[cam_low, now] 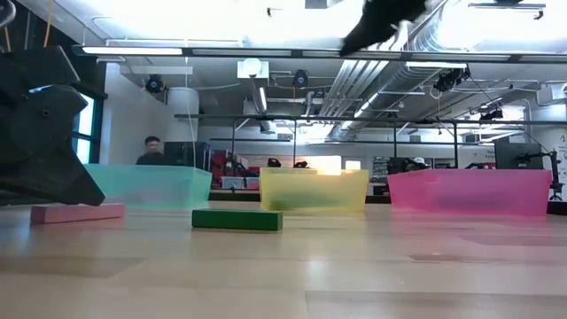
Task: Sort blocks
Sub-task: Put the pink wooden block into the blue bin
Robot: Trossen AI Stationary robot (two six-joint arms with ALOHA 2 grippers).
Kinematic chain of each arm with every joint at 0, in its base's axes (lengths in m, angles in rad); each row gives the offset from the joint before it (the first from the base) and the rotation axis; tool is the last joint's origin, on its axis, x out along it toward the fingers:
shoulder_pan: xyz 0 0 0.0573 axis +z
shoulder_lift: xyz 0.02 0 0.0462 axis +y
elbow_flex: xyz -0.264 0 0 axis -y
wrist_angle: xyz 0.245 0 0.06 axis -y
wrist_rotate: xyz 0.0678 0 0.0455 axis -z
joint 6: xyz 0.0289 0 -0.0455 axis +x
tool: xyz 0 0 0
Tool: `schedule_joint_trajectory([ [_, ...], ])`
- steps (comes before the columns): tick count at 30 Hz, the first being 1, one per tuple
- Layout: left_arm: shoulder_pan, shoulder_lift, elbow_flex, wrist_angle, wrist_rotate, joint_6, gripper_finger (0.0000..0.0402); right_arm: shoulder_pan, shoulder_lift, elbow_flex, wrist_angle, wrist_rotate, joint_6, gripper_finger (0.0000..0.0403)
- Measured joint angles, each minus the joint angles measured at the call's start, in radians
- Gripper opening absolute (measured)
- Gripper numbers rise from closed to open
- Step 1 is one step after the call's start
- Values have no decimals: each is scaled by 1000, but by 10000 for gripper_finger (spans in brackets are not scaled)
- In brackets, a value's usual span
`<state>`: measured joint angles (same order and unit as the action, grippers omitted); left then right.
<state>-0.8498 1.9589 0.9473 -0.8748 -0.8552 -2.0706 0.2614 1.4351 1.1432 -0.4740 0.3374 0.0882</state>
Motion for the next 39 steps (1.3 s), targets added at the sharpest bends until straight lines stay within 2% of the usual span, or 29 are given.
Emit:
schedule_joint_trajectory([
  [7,7,0,0,-1,7,20,155,198,-52,-303,249,13,222,190],
  [11,0,-18,-3,-4,11,29,138,301,-40,-442,458,78,305,190],
  [15,-14,-83,7,-35,62,71,134,379,-39,-528,592,168,371,190],
  [20,-24,-163,8,-42,32,160,148,434,-39,-557,615,265,401,190],
  [24,-24,-170,8,-38,24,209,181,442,-39,-557,620,276,381,190],
  [29,-24,-170,-19,24,94,246,220,442,-39,-557,619,276,366,190],
  [33,-22,-170,-42,39,191,235,227,442,-39,-557,623,276,357,190],
  [39,-22,-170,-91,96,194,222,227,442,-39,-557,632,274,357,190],
])
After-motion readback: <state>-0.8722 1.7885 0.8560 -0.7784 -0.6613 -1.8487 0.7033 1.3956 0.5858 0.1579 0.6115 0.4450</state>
